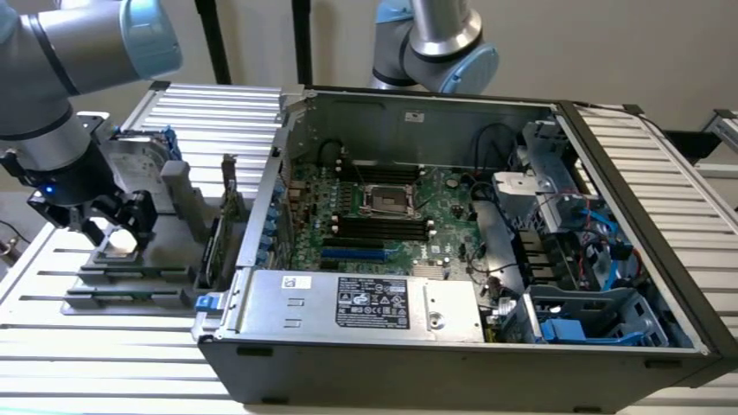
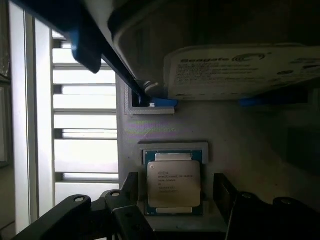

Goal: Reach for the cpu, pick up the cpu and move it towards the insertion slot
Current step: 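Pick up the cpu and move it towards the insertion slot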

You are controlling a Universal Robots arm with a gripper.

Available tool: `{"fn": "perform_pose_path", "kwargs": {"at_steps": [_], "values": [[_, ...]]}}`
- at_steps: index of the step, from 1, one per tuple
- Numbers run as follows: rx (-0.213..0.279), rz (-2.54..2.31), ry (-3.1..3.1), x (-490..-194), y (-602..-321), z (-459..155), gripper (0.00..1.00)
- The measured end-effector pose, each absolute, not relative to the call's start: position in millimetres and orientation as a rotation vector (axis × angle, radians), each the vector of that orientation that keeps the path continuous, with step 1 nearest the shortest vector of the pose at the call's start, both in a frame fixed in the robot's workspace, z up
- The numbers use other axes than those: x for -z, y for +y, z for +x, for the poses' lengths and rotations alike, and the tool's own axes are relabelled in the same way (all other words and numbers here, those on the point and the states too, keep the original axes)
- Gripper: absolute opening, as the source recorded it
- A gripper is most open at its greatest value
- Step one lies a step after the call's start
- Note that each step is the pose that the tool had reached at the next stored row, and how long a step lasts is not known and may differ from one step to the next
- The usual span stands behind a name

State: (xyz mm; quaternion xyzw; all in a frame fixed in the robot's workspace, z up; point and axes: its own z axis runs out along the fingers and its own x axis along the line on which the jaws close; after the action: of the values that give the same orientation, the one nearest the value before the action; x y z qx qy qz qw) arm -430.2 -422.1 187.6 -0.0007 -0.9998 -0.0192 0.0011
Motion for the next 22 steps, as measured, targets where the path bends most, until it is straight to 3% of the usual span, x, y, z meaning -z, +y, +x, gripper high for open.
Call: {"fn": "perform_pose_path", "kwargs": {"at_steps": [18,21,22], "values": [[0.060,0.009,-3.139,-185.8,-420.9,-430.3,0.71],[0.060,0.010,-3.139,-185.6,-420.9,-430.3,0.69],[0.060,0.010,-3.139,-185.6,-420.9,-430.3,0.62]]}}
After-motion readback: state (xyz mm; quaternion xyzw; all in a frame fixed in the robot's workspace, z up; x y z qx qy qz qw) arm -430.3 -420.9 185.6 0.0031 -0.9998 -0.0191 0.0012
